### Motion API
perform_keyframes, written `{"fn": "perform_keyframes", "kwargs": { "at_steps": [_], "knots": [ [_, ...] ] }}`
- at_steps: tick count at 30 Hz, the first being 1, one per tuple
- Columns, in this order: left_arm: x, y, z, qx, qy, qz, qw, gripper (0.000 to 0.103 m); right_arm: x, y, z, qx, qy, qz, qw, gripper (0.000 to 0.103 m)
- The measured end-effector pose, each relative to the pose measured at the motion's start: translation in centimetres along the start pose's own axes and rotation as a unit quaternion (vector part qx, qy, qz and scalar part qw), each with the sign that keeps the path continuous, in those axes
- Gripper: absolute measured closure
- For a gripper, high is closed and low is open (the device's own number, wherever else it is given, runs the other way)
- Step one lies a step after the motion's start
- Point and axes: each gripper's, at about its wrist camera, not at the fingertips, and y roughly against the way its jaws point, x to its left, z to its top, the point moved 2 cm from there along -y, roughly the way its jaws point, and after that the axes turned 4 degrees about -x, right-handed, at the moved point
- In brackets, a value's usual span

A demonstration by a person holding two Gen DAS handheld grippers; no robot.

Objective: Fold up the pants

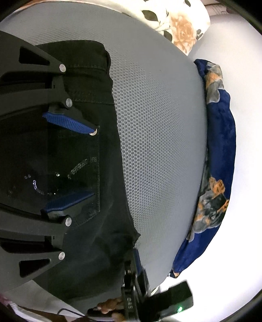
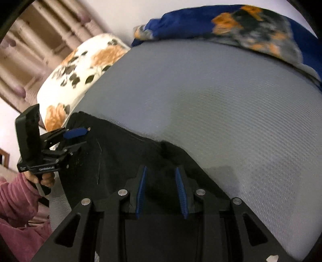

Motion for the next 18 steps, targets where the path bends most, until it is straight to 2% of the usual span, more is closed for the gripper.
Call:
{"fn": "perform_keyframes", "kwargs": {
  "at_steps": [1,4,5,8,10,14,18],
  "knots": [
    [0.1,0.0,-0.1,-0.003,-0.004,0.008,1.0000,0.043,0.1,-0.7,0.1,0.010,0.006,0.000,1.000,0.075],
    [0.7,-0.4,0.0,-0.004,0.002,-0.001,1.0000,0.043,0.5,-1.9,0.3,0.029,0.023,-0.007,0.999,0.077],
    [0.8,-0.3,0.1,-0.005,0.003,-0.004,1.0000,0.043,0.7,-1.8,0.4,0.022,0.027,-0.017,0.999,0.091],
    [1.2,-0.5,0.1,-0.008,0.004,-0.014,0.9999,0.043,0.2,-0.4,0.8,-0.005,0.014,-0.017,1.000,0.102],
    [1.3,-0.7,0.0,-0.011,0.004,-0.016,0.9998,0.043,0.1,-0.3,1.2,-0.013,0.010,-0.029,0.999,0.102],
    [1.1,-1.1,0.0,-0.013,-0.006,-0.007,0.9999,0.043,0.0,-2.1,1.0,0.000,0.015,-0.059,0.998,0.100],
    [1.2,-1.1,0.0,-0.012,-0.007,-0.010,0.9999,0.043,-0.7,-1.5,1.1,-0.007,-0.018,-0.039,0.999,0.093]
  ]
}}
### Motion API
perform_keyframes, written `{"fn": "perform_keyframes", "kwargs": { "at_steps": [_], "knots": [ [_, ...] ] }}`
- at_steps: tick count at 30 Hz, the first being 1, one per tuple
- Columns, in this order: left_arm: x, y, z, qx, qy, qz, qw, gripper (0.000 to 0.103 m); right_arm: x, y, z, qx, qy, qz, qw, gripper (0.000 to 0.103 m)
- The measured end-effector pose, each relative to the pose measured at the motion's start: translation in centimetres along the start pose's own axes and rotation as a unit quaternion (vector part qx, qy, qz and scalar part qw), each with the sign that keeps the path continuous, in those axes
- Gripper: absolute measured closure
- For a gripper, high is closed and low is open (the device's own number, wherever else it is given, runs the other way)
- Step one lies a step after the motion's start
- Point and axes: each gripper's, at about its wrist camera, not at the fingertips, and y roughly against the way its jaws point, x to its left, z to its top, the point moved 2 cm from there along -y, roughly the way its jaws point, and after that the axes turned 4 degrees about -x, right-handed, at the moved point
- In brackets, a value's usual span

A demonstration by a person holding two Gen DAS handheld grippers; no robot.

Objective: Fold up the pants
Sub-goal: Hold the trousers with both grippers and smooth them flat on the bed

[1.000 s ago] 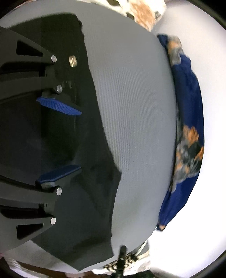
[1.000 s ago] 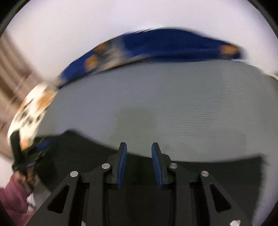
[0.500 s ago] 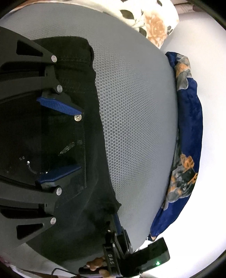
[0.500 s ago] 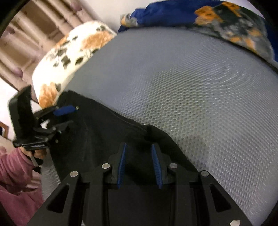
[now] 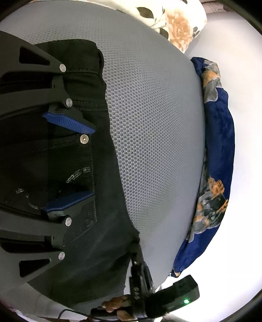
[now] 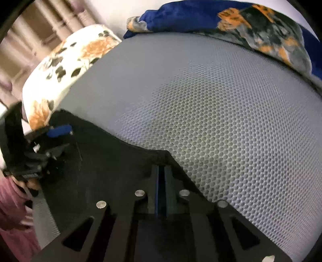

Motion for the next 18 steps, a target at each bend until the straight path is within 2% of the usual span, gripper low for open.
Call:
{"fn": "perform_keyframes", "kwargs": {
  "at_steps": [2,4,11,16,18],
  "knots": [
    [0.2,0.2,0.2,0.004,0.010,-0.006,0.9999,0.043,-0.2,1.1,0.1,-0.013,0.005,0.003,1.000,0.073],
    [0.4,0.4,0.3,0.007,0.019,-0.010,0.9997,0.043,-0.2,1.4,0.1,-0.010,0.022,-0.005,1.000,0.066],
    [0.2,1.6,-0.4,0.007,0.001,-0.001,1.0000,0.042,-0.2,-0.5,-0.4,0.036,0.060,0.027,0.997,0.066],
    [0.2,1.5,-0.8,0.004,-0.006,0.005,1.0000,0.042,0.2,-1.3,0.3,0.036,0.077,0.039,0.996,0.066],
    [0.2,1.4,-0.8,0.001,-0.008,0.008,0.9999,0.043,0.6,-1.0,0.3,0.037,0.075,0.055,0.995,0.082]
  ]
}}
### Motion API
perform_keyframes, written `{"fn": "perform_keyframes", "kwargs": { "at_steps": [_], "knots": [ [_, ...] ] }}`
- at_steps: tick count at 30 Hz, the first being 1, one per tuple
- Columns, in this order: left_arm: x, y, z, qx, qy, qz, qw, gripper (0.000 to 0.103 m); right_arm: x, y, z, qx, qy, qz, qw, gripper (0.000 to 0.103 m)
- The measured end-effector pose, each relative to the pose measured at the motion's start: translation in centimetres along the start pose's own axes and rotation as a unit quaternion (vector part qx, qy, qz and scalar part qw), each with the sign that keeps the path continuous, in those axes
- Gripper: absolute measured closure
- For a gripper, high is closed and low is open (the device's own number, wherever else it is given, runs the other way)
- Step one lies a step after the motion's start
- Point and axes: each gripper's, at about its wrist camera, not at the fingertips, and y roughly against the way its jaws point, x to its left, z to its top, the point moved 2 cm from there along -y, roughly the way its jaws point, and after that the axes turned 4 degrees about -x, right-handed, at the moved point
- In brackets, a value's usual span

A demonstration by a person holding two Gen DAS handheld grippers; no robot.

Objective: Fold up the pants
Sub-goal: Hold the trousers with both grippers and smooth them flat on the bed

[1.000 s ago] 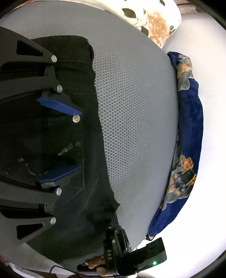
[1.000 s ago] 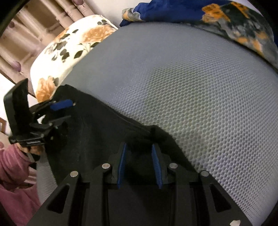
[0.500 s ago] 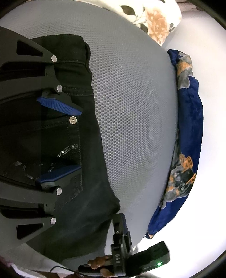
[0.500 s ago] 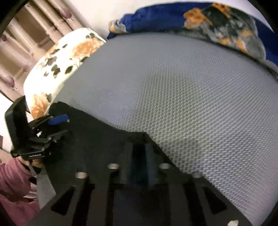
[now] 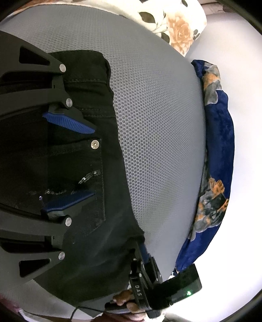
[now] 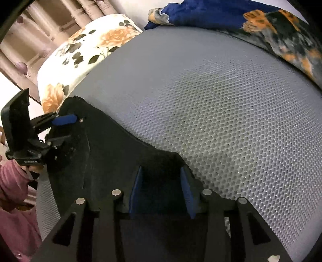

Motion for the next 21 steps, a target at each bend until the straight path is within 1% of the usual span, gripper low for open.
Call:
{"fn": "perform_keyframes", "kwargs": {
  "at_steps": [1,2,3,4,6,9,10,12,13,14,16,17,19,21],
  "knots": [
    [0.0,-0.1,0.0,-0.001,0.000,0.001,1.0000,0.043,0.3,0.2,0.0,-0.006,0.006,-0.004,1.000,0.090],
    [0.1,-0.1,0.0,-0.003,0.001,0.000,1.0000,0.043,0.5,0.5,0.0,-0.009,0.012,-0.009,1.000,0.093],
    [0.1,-0.2,-0.1,-0.004,0.001,0.000,1.0000,0.043,0.7,0.6,0.0,-0.011,0.015,-0.018,1.000,0.095],
    [0.2,-0.3,-0.1,-0.006,0.002,-0.001,1.0000,0.043,0.6,0.7,0.1,-0.022,0.015,-0.033,0.999,0.096],
    [0.3,-0.6,0.0,-0.009,0.002,-0.001,1.0000,0.043,0.3,0.3,0.1,-0.025,0.011,-0.053,0.998,0.096],
    [0.3,-0.8,0.2,-0.008,0.001,0.003,1.0000,0.043,-0.5,-0.5,0.2,-0.033,-0.012,-0.064,0.997,0.097],
    [0.3,-0.9,0.3,-0.006,0.001,0.005,1.0000,0.043,-0.6,-0.6,0.3,-0.035,-0.019,-0.065,0.997,0.096],
    [0.1,-0.9,0.6,0.002,0.002,0.011,0.9999,0.042,-0.3,-0.6,0.4,-0.036,-0.021,-0.067,0.997,0.090],
    [-0.2,-0.8,0.8,0.007,0.003,0.015,0.9999,0.042,-0.2,-0.1,0.6,-0.038,-0.025,-0.079,0.996,0.078],
    [-0.5,-0.5,1.1,0.008,0.003,0.015,0.9999,0.042,-0.2,0.5,0.5,-0.044,-0.032,-0.082,0.995,0.069],
    [-1.3,0.4,1.6,-0.006,0.002,0.001,1.0000,0.042,-0.2,3.1,0.0,-0.089,-0.058,-0.084,0.991,0.070],
    [-2.3,1.0,2.0,-0.021,-0.006,-0.008,0.9997,0.042,-0.3,4.8,-0.5,-0.112,-0.075,-0.083,0.987,0.070],
    [-4.0,1.4,2.6,-0.035,-0.025,-0.021,0.9989,0.042,-0.5,7.6,-2.1,-0.144,-0.098,-0.095,0.980,0.070],
    [-6.4,1.2,3.3,-0.042,-0.043,-0.051,0.9969,0.042,-0.8,9.4,-3.9,-0.158,-0.114,-0.117,0.974,0.068]
  ]
}}
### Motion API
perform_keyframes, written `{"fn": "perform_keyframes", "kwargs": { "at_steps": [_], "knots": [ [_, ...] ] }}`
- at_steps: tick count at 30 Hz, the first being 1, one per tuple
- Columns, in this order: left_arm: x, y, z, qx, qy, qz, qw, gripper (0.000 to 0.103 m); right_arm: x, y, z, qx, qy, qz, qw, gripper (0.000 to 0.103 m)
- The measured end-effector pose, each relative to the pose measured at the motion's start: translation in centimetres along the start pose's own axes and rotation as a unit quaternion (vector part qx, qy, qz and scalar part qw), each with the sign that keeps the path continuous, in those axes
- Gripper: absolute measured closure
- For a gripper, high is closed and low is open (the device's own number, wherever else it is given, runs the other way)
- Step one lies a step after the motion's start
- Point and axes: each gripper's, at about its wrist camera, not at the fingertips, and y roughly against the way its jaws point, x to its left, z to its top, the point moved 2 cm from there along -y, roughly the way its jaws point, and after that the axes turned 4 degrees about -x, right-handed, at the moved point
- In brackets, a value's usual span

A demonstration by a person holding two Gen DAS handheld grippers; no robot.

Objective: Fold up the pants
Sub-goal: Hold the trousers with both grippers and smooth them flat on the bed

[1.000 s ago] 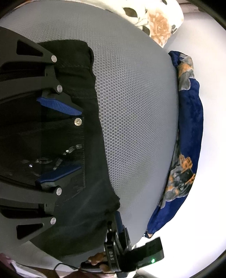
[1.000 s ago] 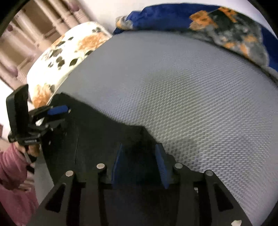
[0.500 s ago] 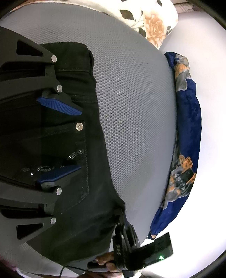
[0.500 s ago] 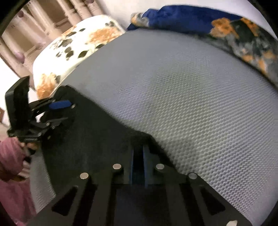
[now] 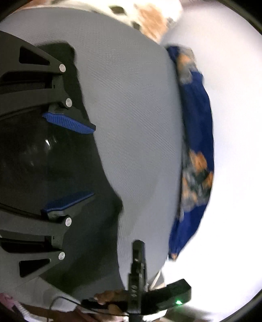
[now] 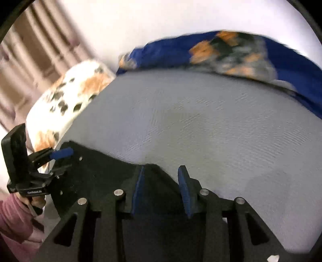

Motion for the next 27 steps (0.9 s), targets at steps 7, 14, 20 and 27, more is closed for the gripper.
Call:
{"fn": "perform_keyframes", "kwargs": {
  "at_steps": [7,14,20,27],
  "knots": [
    [-7.4,-6.0,1.9,0.035,-0.040,-0.084,0.9950,0.042,-3.1,2.8,-6.3,0.016,-0.058,-0.056,0.997,0.068],
    [-9.2,-11.0,2.1,0.072,-0.043,-0.088,0.9926,0.043,-6.1,2.4,-9.1,0.007,-0.078,-0.113,0.991,0.083],
    [-10.1,-11.9,2.0,0.068,-0.055,-0.057,0.9945,0.043,-7.9,1.9,-8.2,-0.005,-0.085,-0.125,0.989,0.085],
    [-10.5,-9.7,1.9,0.067,-0.048,-0.062,0.9946,0.042,-10.1,7.1,-8.6,-0.023,-0.128,-0.058,0.990,0.068]
  ]
}}
